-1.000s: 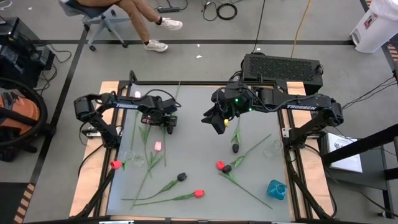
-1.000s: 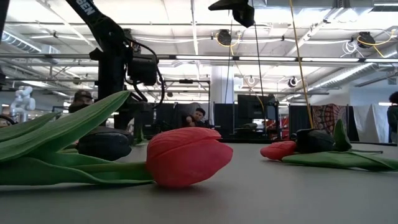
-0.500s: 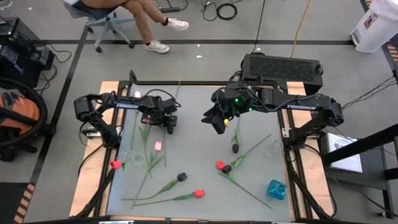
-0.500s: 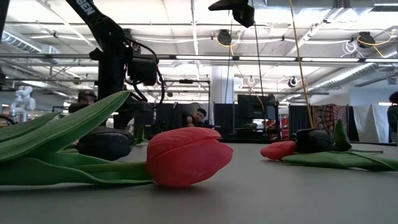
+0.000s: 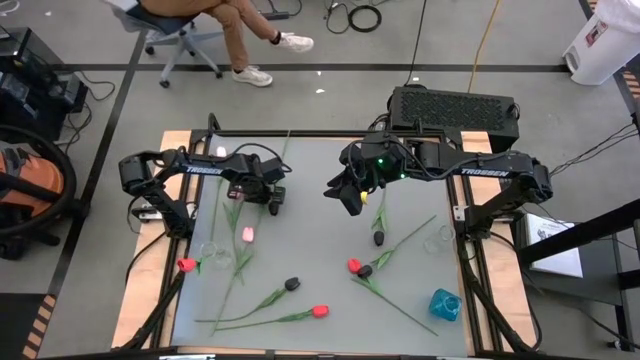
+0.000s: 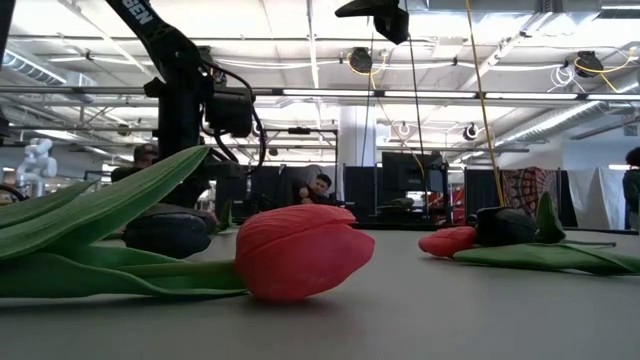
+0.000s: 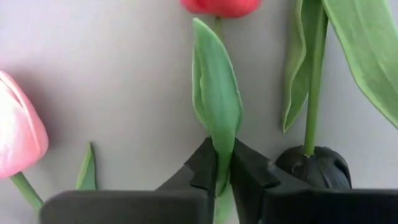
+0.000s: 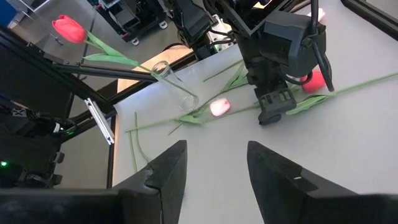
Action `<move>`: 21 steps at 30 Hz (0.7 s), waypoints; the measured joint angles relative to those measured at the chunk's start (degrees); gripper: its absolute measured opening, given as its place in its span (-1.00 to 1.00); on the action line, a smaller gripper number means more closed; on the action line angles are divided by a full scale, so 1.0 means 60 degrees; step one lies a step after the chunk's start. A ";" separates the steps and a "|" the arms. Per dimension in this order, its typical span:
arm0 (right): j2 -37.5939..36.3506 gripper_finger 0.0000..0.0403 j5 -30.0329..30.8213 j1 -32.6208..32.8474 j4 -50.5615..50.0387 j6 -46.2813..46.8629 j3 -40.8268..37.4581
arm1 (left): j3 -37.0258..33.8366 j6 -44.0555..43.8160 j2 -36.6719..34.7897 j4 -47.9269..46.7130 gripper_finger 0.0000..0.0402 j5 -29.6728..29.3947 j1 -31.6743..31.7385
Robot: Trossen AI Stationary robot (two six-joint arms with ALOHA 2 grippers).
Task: Sort flowers into vase by color
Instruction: Put the top red tulip into the left transparent vase
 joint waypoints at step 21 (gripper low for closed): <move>0.0000 -0.21 -0.0004 -0.0001 0.0001 -0.0138 0.0001 | 0.0716 0.0055 -0.0581 -0.0045 -0.91 0.0040 -0.0007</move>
